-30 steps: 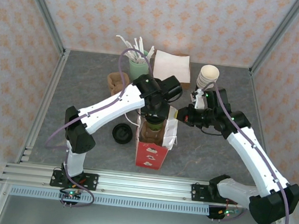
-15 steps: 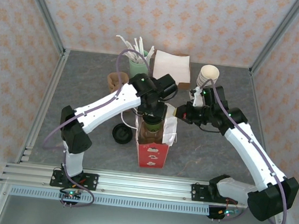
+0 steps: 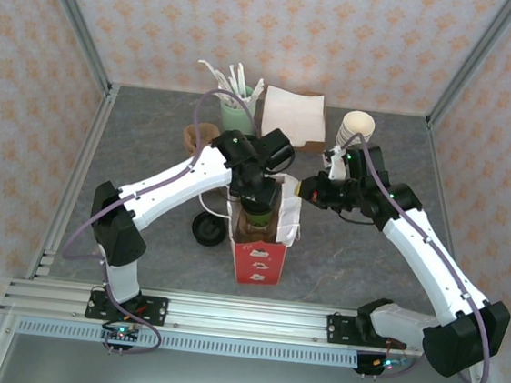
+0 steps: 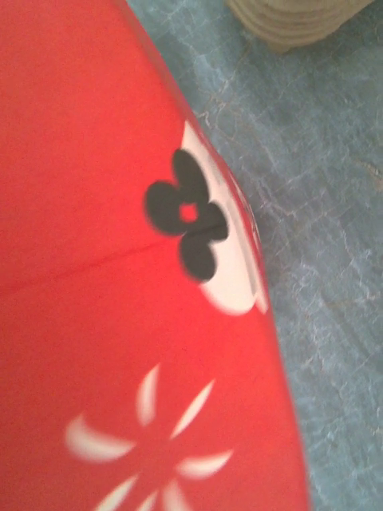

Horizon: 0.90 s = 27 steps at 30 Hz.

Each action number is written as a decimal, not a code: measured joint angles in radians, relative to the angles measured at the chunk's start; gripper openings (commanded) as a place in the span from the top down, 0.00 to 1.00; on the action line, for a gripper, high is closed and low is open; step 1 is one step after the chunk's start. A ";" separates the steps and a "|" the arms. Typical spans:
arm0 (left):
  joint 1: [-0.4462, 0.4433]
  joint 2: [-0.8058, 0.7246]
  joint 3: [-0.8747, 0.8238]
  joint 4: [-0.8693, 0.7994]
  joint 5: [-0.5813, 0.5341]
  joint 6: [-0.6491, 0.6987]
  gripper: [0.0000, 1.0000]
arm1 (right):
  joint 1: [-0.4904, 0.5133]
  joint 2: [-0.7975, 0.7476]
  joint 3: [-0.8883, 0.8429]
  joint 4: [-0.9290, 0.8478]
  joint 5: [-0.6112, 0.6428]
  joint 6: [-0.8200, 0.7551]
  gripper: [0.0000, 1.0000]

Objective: Pack the takeout coffee

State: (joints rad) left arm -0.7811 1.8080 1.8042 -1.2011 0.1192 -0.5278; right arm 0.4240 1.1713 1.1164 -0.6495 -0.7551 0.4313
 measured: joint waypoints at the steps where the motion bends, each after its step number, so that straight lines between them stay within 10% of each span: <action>1: 0.012 0.000 -0.004 0.006 0.000 0.007 0.43 | 0.000 0.002 0.000 0.002 0.000 -0.003 1.00; 27: 0.041 -0.006 -0.064 0.062 0.021 0.093 0.43 | 0.025 0.084 0.053 0.037 0.045 0.029 1.00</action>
State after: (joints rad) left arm -0.7399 1.8019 1.7397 -1.1393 0.1402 -0.4351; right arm 0.4492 1.2556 1.1690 -0.6128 -0.7105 0.4603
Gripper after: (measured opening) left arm 0.625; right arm 0.042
